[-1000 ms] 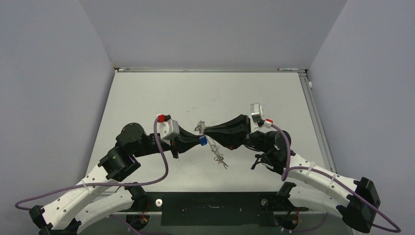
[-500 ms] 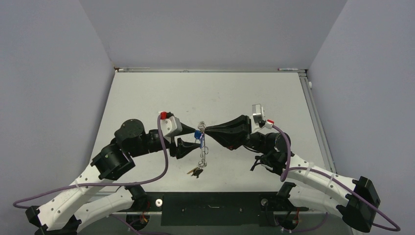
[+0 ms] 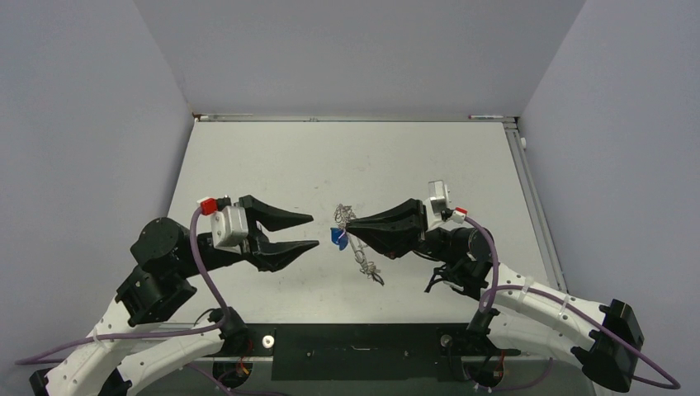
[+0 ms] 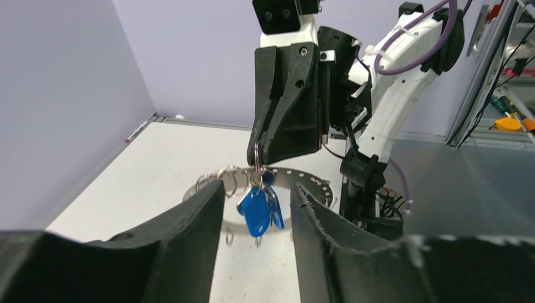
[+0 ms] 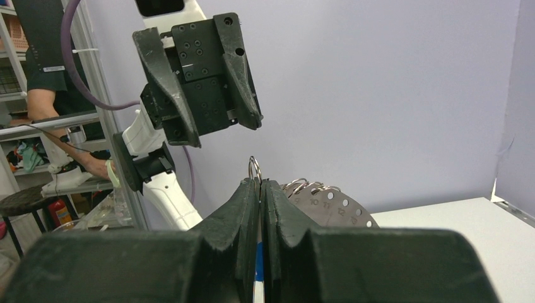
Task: Put the keys on the keyring
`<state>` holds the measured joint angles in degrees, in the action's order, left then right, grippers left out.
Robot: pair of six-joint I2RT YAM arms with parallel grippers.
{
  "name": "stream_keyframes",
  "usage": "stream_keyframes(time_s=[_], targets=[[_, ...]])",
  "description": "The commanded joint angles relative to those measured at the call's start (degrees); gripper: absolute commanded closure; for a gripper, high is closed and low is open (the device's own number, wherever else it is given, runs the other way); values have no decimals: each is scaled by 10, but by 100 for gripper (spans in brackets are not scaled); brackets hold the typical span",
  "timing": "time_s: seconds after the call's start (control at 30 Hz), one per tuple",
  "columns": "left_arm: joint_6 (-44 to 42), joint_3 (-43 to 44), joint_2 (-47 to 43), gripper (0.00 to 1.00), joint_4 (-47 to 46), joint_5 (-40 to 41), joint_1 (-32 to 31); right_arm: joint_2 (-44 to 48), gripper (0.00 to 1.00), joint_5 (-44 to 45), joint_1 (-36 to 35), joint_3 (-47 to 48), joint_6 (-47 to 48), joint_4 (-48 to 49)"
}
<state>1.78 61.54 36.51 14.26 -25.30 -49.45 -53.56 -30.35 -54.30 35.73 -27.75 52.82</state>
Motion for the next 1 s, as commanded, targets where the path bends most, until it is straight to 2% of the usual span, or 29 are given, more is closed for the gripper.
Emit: stream_keyframes(time_s=[0.0,0.47,0.63,0.8,0.97], targets=[[31,-5,24,64,-77,-23,-2,14,95,8,-12,12,11,33],[55,-39,54,68,-127,-52,-2,0,95,25,-24,10,8,54],[58,-45,58,77,-132,-52,-2,-11,95,20,-29,13,5,64],[61,-46,57,82,-134,-50,-2,-20,95,12,-34,16,5,64],[58,-42,62,100,-126,-49,-3,-22,95,14,-40,15,6,69]])
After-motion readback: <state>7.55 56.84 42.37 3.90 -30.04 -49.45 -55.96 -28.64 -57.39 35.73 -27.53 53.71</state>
